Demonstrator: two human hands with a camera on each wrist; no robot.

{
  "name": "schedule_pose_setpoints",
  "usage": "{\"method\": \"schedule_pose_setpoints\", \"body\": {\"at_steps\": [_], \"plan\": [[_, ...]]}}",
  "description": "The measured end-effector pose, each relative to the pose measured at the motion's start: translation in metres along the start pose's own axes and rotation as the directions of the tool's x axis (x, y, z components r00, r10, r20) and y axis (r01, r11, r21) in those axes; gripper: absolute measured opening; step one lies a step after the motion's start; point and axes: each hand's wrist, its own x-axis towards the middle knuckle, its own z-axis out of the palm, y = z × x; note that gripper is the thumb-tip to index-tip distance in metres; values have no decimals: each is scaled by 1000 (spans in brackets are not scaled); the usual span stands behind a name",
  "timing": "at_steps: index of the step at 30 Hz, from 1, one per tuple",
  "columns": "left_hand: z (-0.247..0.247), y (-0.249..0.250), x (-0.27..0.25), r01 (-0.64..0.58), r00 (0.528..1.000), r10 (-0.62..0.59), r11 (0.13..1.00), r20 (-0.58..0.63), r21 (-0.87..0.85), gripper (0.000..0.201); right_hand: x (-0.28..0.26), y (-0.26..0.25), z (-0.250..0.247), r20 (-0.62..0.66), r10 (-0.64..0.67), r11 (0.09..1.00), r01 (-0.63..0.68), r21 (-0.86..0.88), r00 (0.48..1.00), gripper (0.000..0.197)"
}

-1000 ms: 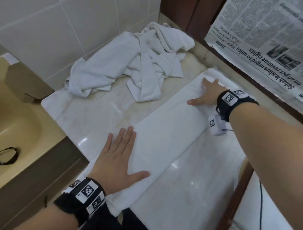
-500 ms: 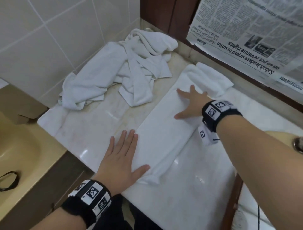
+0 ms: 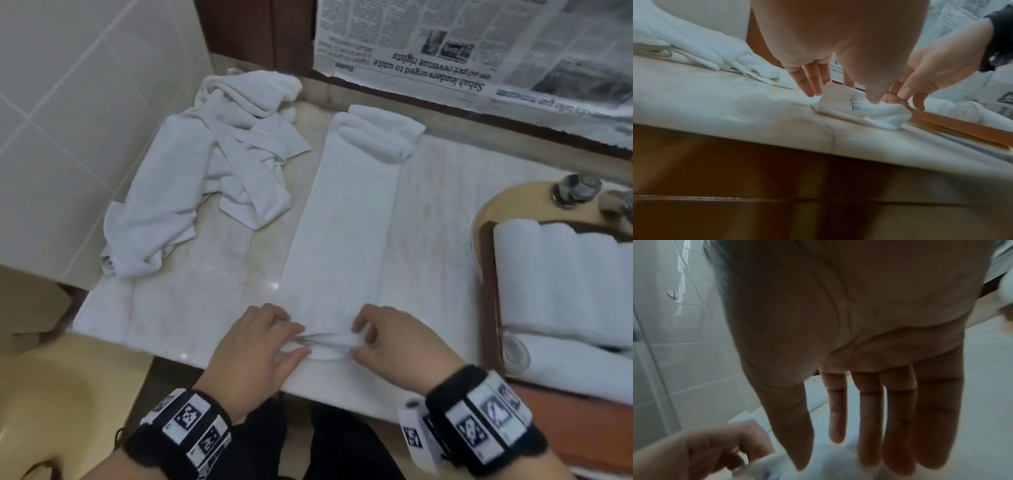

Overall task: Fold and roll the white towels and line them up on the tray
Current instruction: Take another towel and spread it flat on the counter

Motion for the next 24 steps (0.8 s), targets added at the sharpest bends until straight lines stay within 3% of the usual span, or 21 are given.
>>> {"method": "schedule_pose_setpoints", "body": {"at_steps": [3,9,16,20,24], "plan": [[12,-11,-8,-101,995,102,994,-11,38,20,-18,15,30,-118,66,987,-47,156,991,23],[27,-17,-17,-123,990,128,990,-65,74,23,-14,21,52,-239,164,908,-52,415,957,13],[25,-17,-17,-141,985,148,986,-83,89,27,-7,13,58,-236,166,856,-21,516,957,19],[24,-16,-17,-148,982,157,985,-105,89,30,-3,12,66,-241,284,855,-132,502,928,12],[24,-19,-18,-143,982,150,987,-112,69,30,-11,5,80,-267,383,826,-199,528,884,20]]}}
